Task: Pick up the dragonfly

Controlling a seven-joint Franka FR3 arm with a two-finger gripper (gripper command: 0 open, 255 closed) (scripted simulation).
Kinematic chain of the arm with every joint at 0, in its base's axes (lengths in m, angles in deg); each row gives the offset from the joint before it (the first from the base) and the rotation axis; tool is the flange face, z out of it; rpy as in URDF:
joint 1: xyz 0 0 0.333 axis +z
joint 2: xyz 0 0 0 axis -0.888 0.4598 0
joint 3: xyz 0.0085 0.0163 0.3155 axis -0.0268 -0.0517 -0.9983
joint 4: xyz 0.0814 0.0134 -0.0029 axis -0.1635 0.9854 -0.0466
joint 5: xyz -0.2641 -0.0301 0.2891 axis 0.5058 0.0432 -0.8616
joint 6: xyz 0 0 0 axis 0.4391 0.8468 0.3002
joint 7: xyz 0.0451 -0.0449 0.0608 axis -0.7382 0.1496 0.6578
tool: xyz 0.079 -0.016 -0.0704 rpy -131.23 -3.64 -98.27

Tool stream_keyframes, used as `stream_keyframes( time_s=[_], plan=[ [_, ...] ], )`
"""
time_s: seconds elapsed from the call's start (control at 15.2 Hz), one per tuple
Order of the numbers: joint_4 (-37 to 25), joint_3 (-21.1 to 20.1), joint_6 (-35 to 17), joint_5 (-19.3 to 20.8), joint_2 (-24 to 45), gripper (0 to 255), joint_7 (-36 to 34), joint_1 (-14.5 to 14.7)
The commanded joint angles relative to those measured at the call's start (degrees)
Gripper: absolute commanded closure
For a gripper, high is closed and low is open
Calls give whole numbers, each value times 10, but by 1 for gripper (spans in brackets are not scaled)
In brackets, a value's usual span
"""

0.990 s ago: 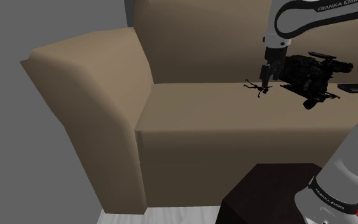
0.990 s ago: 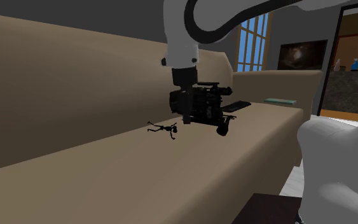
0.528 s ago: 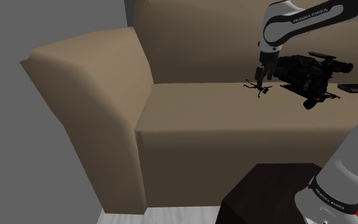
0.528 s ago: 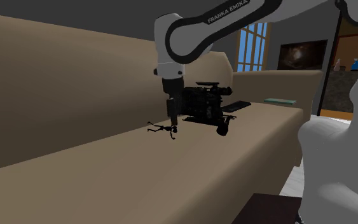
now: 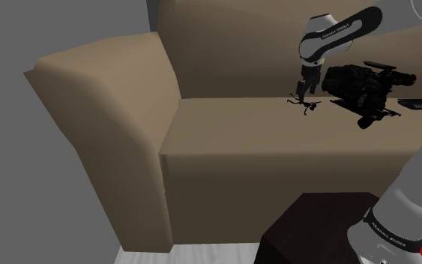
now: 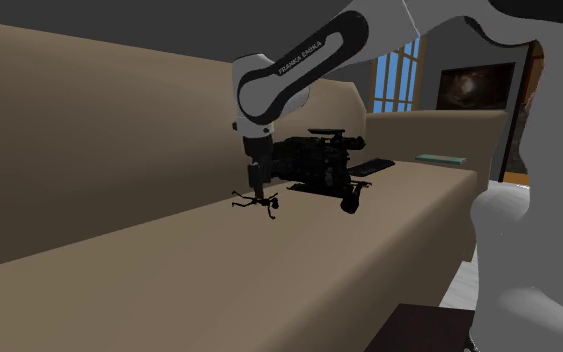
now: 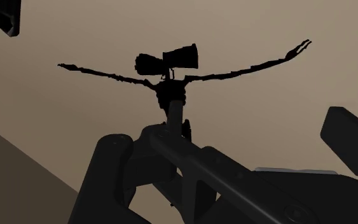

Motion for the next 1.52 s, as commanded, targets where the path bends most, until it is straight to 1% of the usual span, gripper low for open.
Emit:
stream_keyframes(
  time_s=[0.0,0.26,0.73,0.86,0.92,1.45],
  plan=[
    [-36,11,-14,-15,43,0,24,-8],
    [-106,21,-34,-49,124,0,63,-28],
    [-78,19,-83,-54,146,0,59,-32],
    [-75,19,-87,-55,148,0,59,-32],
    [-75,19,-88,-55,147,255,59,-32],
    [-76,19,-87,-55,148,255,59,-32]
  ],
)
